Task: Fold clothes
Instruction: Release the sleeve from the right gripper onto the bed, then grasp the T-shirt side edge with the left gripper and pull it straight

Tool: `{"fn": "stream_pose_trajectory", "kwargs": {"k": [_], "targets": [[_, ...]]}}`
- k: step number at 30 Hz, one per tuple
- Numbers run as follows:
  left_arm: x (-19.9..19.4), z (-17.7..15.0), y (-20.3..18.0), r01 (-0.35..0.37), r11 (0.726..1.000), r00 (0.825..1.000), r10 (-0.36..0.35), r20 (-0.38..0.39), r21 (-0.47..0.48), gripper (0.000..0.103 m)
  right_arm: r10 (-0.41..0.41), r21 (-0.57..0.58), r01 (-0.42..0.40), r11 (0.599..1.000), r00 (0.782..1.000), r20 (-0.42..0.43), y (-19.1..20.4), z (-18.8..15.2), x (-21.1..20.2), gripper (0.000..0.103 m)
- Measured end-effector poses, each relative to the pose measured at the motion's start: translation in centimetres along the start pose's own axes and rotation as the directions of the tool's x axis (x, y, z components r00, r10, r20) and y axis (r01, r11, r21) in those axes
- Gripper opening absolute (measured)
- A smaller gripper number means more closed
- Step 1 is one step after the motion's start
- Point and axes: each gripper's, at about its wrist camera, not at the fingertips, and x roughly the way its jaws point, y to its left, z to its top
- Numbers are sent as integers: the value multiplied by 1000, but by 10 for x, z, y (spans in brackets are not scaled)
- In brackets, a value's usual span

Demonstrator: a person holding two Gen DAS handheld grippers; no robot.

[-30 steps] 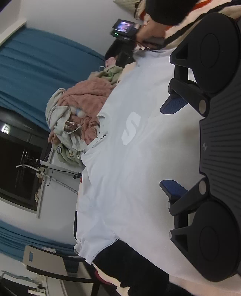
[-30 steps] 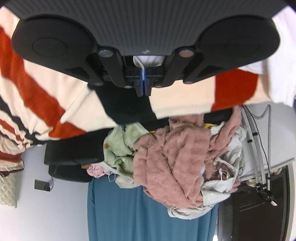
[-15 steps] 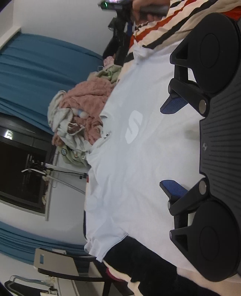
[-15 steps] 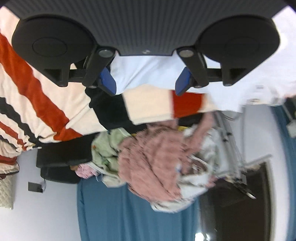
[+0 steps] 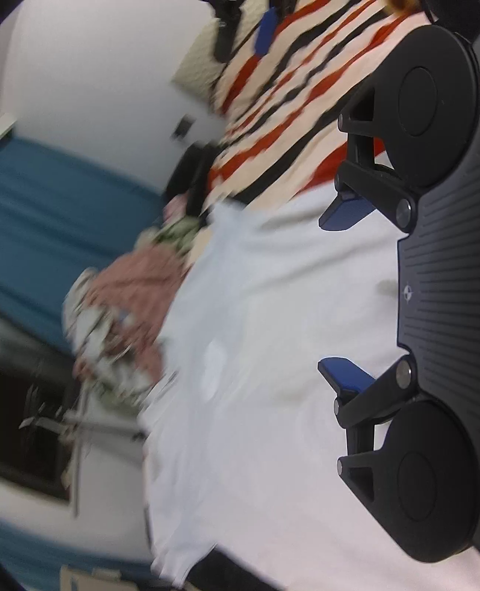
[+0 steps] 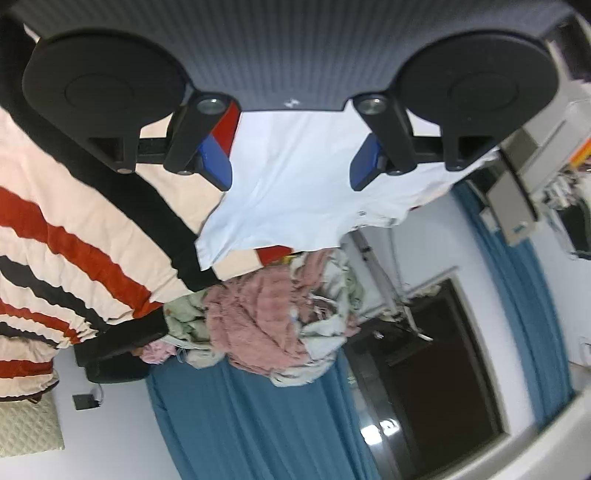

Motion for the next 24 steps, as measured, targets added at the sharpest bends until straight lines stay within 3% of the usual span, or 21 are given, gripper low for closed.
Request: {"fn": "stream_pose_trajectory", "kwargs": {"k": [7,11,14,19,22,23,24], "targets": [[3,-29,-58,127,990,986,-120,-114,55,65,-28,-1,28,1000,998,60,-11,-17,-27,74],[14,-50,-93,265,962,950,-248,-190,70,62,-27,30,25,999,998,51,-23,-20,-24,74],[26,-66,-119,264,955,946,-229,-228,138,62,-22,60,20,998,999,43,-32,-22,-23,74],[55,-83,-137,135,964,965,-76,-253,227,52,-26,79,21,997,998,60,-39,-23,-27,74],[60,-82,-139,109,967,970,-53,-236,231,31,-37,87,30,996,996,77,-42,-23,-30,74],[62,-81,-140,104,968,972,-50,-230,229,10,-39,90,31,995,996,85,-44,-23,-31,74],[63,-80,-140,105,970,972,-53,-229,221,0,-42,93,33,995,995,95,-45,-22,-32,74]]}}
